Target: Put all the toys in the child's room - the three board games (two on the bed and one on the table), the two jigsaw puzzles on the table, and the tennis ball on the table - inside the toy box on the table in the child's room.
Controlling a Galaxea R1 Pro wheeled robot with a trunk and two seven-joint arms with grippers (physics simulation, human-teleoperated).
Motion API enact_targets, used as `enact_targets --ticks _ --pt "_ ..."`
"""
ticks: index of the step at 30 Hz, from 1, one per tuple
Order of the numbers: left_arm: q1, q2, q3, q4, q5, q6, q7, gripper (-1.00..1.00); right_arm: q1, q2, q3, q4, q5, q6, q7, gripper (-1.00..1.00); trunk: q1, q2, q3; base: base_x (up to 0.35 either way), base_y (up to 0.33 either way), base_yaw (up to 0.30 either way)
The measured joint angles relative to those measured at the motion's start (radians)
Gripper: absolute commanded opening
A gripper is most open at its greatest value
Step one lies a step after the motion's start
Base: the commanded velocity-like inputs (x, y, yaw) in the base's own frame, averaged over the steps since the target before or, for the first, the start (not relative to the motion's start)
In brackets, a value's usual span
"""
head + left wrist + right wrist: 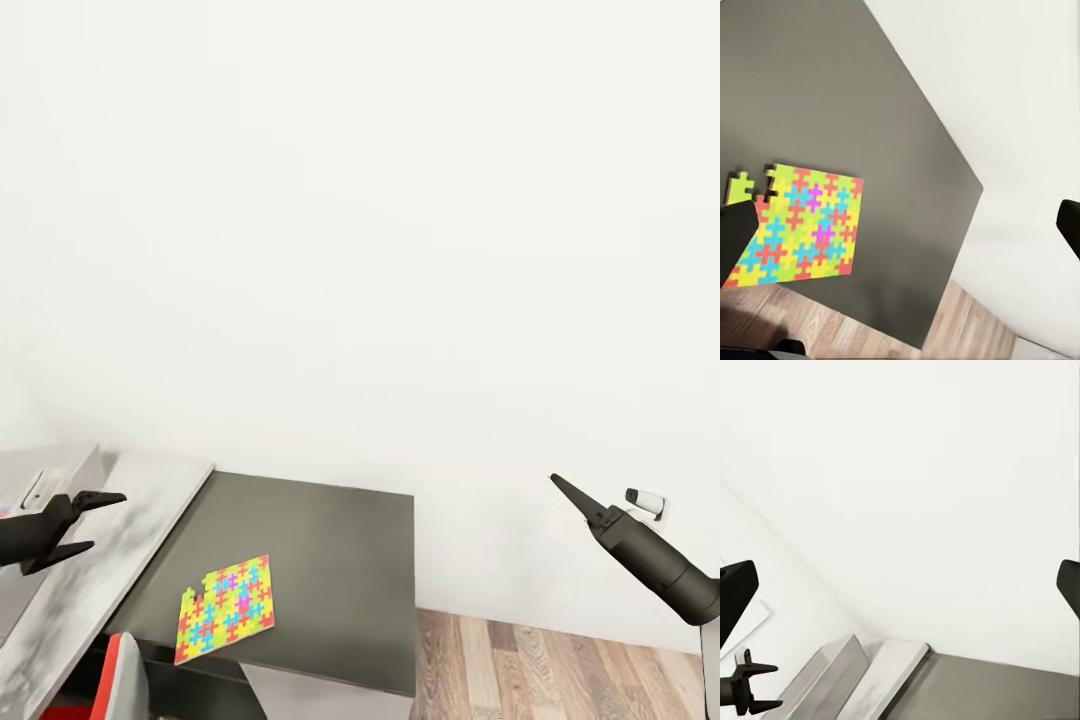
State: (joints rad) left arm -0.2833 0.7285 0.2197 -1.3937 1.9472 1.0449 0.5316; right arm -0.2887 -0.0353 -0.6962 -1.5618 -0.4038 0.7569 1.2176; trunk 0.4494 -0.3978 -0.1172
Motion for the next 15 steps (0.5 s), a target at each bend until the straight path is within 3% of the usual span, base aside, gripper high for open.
enact_targets --ticks 3,10,15 --pt "0.000 0.000 0.000 0.000 0.000 0.000 0.000 1.00 0.000 0.000 -0.001 0.000 0.000 -0.001 -0.001 1.00 0.000 0.000 0.000 0.000 0.000 -0.170" --pt "0.001 -0.003 -0.006 0.000 0.000 0.000 0.001 1.00 0.000 0.000 -0.001 0.000 0.002 -0.002 -0.001 1.00 0.000 0.000 0.000 0.000 0.000 -0.031" --pt "0.001 -0.004 -0.060 0.000 -0.020 0.000 0.001 1.00 0.000 0.001 0.001 0.000 0.003 -0.004 -0.007 1.00 0.000 0.000 0.000 0.000 0.000 -0.002"
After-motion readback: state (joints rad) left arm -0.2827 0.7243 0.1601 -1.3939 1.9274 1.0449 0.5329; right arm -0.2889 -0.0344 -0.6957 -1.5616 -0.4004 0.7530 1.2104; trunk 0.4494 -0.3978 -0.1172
